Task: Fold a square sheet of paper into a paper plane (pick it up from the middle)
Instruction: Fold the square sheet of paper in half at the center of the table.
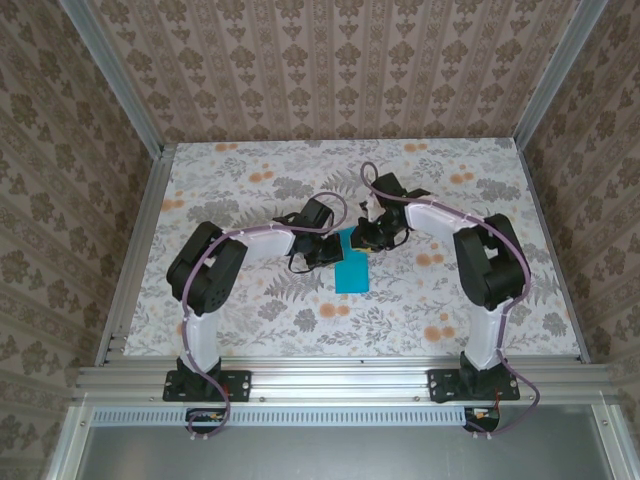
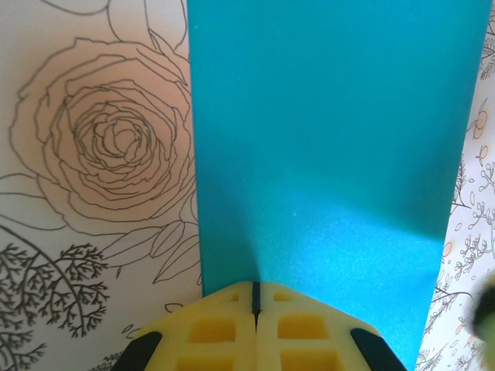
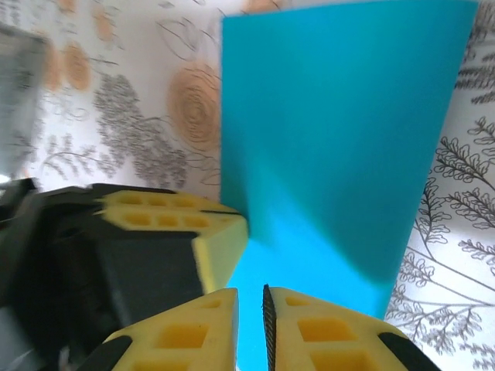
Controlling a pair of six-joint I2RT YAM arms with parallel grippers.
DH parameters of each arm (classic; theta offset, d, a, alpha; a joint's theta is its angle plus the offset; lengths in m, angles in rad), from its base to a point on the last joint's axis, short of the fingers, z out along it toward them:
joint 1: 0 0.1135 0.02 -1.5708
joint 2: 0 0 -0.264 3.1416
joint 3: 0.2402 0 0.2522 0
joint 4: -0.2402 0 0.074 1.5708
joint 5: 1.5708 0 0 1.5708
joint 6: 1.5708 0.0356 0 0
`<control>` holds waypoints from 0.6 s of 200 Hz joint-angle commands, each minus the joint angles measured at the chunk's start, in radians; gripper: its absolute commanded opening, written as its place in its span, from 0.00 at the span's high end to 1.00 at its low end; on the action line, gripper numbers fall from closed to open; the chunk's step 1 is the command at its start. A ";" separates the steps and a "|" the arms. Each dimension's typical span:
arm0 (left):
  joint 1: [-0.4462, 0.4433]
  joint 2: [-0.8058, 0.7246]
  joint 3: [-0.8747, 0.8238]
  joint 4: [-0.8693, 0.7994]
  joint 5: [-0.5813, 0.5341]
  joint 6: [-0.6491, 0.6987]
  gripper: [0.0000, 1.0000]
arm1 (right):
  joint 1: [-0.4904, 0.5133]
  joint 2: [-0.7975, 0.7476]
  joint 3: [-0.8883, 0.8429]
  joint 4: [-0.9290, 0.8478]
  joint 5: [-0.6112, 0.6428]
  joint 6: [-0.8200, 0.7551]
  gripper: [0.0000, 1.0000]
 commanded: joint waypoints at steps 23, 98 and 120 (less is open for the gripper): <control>-0.014 0.063 -0.003 -0.112 -0.037 0.028 0.95 | -0.039 0.061 -0.059 0.027 -0.009 -0.008 0.82; -0.020 0.078 -0.017 -0.140 -0.046 0.038 0.95 | -0.083 0.073 -0.103 0.044 0.006 -0.022 0.83; -0.022 0.081 -0.013 -0.138 -0.046 0.038 0.95 | -0.082 -0.002 -0.102 0.060 -0.045 -0.011 0.83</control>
